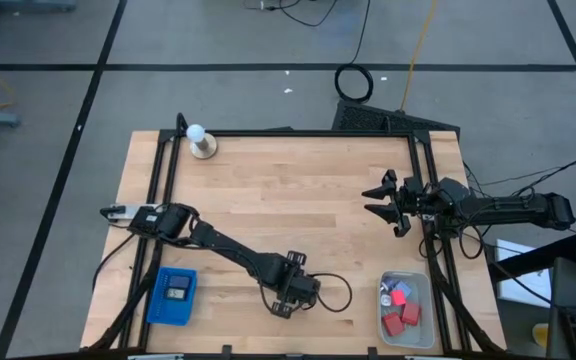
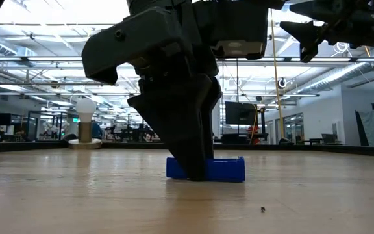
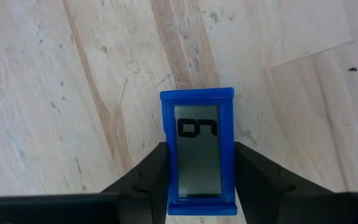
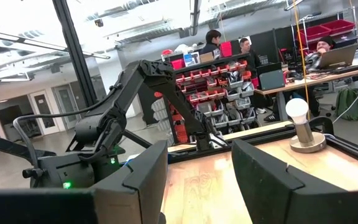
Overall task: Pick & Place Office items
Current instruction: Put the blue digital timer into the blue bin
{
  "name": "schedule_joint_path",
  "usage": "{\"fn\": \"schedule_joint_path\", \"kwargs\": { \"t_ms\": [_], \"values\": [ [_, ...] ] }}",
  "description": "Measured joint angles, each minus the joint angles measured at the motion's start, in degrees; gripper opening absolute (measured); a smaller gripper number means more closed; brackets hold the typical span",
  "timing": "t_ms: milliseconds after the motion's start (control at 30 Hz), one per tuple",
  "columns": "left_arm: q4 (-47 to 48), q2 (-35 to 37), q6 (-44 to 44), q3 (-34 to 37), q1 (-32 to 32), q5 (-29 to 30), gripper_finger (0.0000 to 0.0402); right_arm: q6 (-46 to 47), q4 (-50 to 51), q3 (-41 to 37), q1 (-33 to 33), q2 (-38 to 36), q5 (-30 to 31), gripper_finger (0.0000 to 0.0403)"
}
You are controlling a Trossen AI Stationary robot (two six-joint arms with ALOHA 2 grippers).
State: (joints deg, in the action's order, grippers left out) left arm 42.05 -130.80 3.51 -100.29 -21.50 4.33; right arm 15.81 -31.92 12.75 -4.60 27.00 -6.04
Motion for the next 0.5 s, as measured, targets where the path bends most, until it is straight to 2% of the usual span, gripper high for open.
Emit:
{"fn": "schedule_joint_path", "kwargs": {
  "t_ms": [200,400,500],
  "values": [
    [-0.2,0.9,0.9,0.2,0.0,2.4,0.0141,0.6,0.0,0.0,0.0,0.0,0.0,0.0174],
    [0.4,7.3,5.4,0.3,0.0,18.2,0.0139,0.6,0.9,0.0,0.0,0.0,-0.1,0.0174],
    [2.2,11.7,8.9,0.1,-0.2,23.9,0.0139,0.6,1.4,0.0,0.0,0.0,-0.1,0.0174]
  ]
}}
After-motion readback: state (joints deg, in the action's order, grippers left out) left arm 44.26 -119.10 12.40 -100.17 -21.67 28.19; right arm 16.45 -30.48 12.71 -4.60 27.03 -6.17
